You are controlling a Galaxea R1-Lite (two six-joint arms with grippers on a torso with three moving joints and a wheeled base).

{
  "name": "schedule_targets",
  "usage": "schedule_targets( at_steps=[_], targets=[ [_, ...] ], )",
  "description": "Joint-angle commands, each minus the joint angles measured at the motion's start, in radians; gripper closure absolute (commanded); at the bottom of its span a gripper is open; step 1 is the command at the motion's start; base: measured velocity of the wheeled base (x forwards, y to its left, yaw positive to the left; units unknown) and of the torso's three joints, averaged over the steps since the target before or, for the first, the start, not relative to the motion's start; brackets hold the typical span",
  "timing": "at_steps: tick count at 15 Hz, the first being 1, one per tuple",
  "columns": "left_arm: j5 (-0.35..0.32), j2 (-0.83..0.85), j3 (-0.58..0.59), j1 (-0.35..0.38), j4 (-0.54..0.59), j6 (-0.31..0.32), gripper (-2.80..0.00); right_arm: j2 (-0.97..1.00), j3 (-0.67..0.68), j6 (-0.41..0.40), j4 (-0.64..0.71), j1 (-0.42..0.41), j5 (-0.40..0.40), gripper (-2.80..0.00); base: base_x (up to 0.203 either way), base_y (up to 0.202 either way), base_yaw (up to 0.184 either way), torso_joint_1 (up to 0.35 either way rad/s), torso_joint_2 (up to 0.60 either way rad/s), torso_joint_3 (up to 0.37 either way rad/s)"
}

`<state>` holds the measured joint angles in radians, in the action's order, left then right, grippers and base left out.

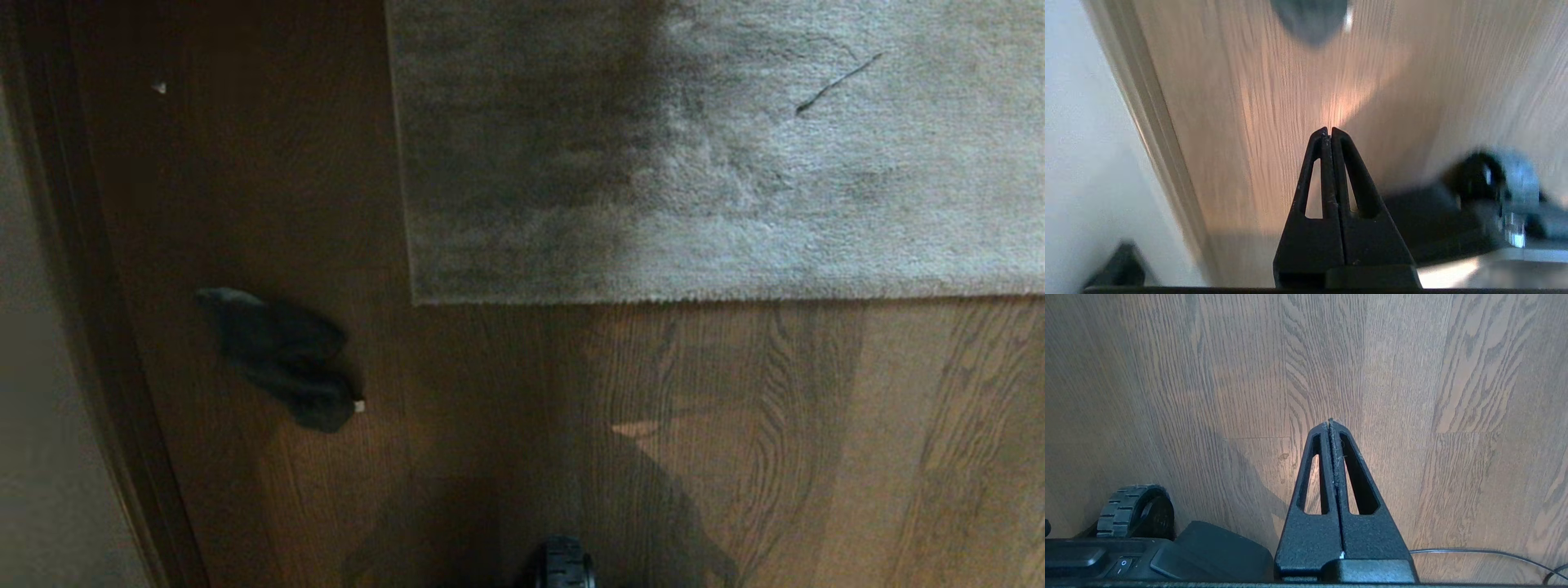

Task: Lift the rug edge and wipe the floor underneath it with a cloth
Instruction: Pick up the rag

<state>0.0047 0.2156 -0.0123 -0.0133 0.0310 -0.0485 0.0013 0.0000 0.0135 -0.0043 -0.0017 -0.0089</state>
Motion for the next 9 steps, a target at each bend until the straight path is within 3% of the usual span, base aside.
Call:
schedule_targets(
  at_steps=[1,5,9],
  targets=[
    [0.000,0.174,0.000,-0.010,0.001,-0.001,0.00,0.000,0.000,0.000,0.000,0.000,0.000,0.00,0.000,0.000,0.000,0.000,0.00,0.000],
    [0.001,0.342,0.000,-0.069,-0.001,-0.002,0.00,0.000,0.000,0.000,0.000,0.000,0.000,0.00,0.000,0.000,0.000,0.000,0.00,0.000],
    [0.003,0.350,0.002,-0.073,-0.003,-0.021,0.00,0.000,0.000,0.000,0.000,0.000,0.000,0.00,0.000,0.000,0.000,0.000,0.00,0.000]
  ],
)
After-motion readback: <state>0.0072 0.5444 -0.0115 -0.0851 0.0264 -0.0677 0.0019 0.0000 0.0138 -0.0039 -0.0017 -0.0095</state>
